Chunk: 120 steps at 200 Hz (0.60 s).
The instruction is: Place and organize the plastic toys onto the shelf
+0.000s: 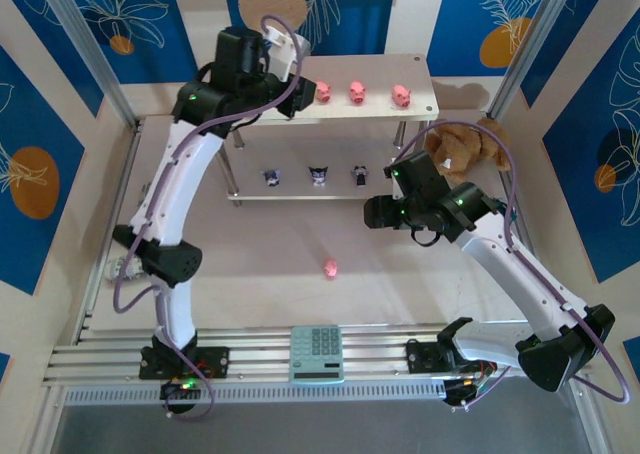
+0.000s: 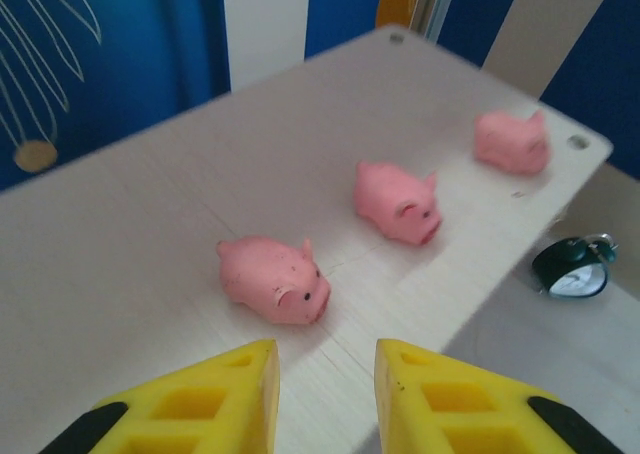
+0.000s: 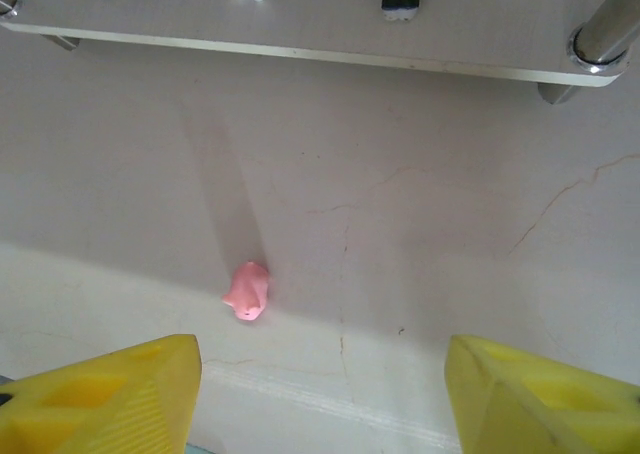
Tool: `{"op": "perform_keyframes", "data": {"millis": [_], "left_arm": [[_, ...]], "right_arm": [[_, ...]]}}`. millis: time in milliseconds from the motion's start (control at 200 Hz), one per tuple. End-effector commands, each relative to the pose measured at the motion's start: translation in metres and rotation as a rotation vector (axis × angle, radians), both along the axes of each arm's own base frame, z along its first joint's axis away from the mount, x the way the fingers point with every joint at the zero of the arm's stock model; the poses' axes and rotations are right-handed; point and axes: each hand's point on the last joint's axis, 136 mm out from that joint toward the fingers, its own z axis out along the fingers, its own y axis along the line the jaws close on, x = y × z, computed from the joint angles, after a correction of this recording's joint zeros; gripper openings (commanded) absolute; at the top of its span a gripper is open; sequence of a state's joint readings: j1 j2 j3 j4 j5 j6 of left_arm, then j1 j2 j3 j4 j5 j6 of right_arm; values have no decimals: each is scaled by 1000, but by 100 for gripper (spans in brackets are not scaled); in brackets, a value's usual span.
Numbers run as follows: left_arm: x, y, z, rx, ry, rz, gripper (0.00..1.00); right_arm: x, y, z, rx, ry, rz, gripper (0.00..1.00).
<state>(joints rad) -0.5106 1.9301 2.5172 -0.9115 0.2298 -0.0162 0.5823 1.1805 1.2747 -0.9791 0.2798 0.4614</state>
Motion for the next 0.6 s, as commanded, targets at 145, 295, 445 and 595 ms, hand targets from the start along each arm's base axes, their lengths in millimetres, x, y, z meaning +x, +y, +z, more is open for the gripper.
{"op": "perform_keyframes", "data": {"millis": [145, 295, 445, 595], "left_arm": [[-63, 83, 18, 142, -70, 194, 34], [-98, 116, -52, 203, 78, 254, 40], [-139, 137, -109, 138, 241, 264, 44], [-165, 157, -145, 123, 350, 290, 44]], "right_arm": [[-24, 24, -28, -29, 89, 82, 66], [-40, 40, -62, -67, 164, 114, 67], [-54, 61, -97, -108, 237, 162, 67], [-57, 80, -127, -151, 291, 190, 68]]}}
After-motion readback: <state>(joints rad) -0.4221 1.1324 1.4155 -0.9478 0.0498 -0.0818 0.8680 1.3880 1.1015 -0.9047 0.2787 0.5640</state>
